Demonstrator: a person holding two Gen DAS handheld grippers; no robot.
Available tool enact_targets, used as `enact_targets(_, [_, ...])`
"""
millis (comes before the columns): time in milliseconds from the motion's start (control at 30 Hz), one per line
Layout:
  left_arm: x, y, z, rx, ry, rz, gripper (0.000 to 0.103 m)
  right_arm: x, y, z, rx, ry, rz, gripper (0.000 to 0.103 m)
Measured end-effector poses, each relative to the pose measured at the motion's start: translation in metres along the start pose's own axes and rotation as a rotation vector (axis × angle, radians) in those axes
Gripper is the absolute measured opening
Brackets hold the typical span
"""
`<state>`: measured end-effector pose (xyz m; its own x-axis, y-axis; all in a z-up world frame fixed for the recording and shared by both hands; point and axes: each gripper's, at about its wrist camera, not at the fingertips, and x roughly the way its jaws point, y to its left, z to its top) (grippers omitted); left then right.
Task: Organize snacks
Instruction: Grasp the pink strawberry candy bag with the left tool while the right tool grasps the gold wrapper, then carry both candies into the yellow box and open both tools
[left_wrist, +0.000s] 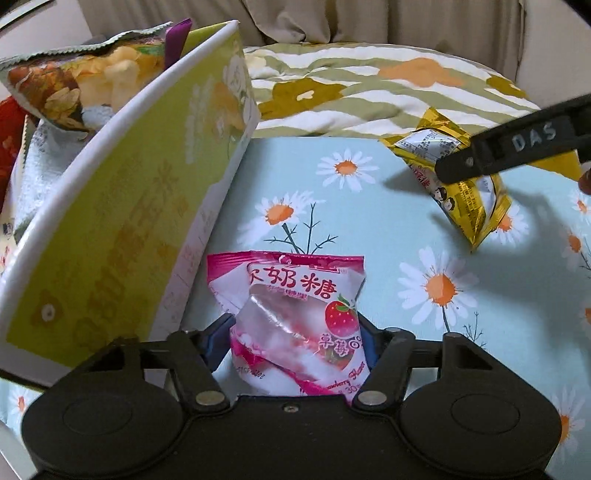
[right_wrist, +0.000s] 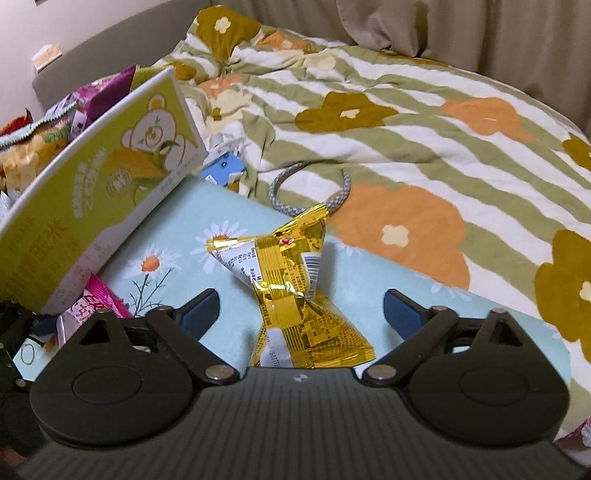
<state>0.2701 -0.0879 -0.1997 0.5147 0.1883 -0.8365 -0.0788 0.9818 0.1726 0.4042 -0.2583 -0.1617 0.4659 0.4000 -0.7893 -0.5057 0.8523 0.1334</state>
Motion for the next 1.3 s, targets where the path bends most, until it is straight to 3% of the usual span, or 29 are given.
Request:
enact_targets(133, [-0.003,-0.003,0.0,0.005,0.009,-0.009,0.055,0.008,0.002,0.001,-0.02,0.021,0.015,0.095])
enact_targets(233, [-0.006,-0.002,-0.001,0.002,0.008,-0.016,0.051,0.011,0.004,0.003,-0.035,0.022,0.02,0.093])
enact_targets(633, [-0.022,0.002,-0.005,-0.024,-0.02,-0.046,0.048,0.024,0.009,0.006,-0.092,0.024,0.014,0.071])
enact_targets(733, [-0.028,0.002,-0.005,-0.024,-0.037,-0.051,0.048,0.026,0.011,0.003,-0.105,0.03,0.009,0.056])
enact_targets(833, [-0.034,0.003,-0.005,-0.022,-0.055,-0.057,0.048,0.023,0.015,0.001,-0.119,0.018,0.001,0.051])
enact_targets(1300, [-0.115,0.022,0.004,-0.045,-0.227,-0.093,0.048,-0.052,0.042,0.007,-0.051,-0.069,-0.001,0.05])
